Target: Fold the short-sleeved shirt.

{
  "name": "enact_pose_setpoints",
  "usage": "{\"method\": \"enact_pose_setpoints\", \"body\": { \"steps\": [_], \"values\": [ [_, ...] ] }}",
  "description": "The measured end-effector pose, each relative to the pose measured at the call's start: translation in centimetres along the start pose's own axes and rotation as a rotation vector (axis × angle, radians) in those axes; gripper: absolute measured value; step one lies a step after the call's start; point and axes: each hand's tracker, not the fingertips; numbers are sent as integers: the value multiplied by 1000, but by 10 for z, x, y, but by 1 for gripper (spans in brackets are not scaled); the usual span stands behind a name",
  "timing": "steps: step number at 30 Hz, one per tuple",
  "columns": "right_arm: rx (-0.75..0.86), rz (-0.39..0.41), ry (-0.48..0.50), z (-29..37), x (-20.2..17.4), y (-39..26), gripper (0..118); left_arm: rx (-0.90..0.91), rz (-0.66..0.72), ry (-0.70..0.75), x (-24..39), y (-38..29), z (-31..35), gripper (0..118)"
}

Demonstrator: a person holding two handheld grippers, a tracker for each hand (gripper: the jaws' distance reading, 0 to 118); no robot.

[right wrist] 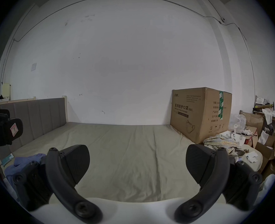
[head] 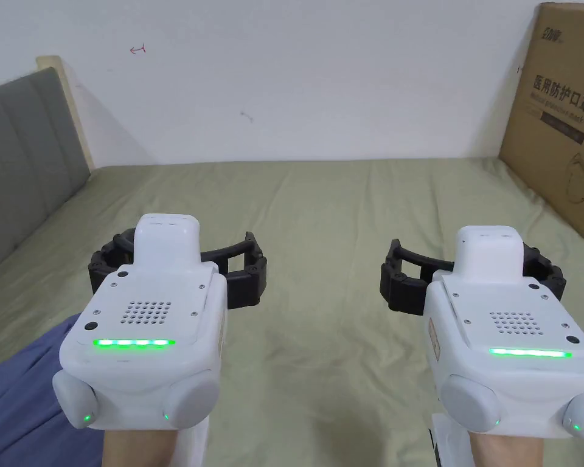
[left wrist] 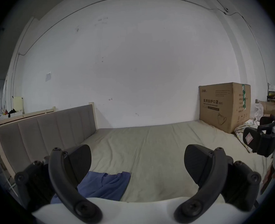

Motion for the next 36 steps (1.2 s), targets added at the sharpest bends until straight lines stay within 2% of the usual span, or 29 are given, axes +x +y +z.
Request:
{"method": "enact_pose_setpoints", "body": {
  "steps": [5, 9, 17, 36],
  "values": [
    [-3, -18, -2, -1, 1, -1, 118, 24, -31, 8, 1, 2, 1, 115],
    [-9, -38, 1, -1, 4, -1, 118, 11, 3, -19, -3, 3, 1, 115],
    [-9, -27, 1, -1, 4, -1, 118, -36, 41, -37, -4, 5, 0, 115],
    [-14, -24, 24, -1, 3, 0, 118, -14, 56, -26, -5, 5, 2, 114]
  ]
}}
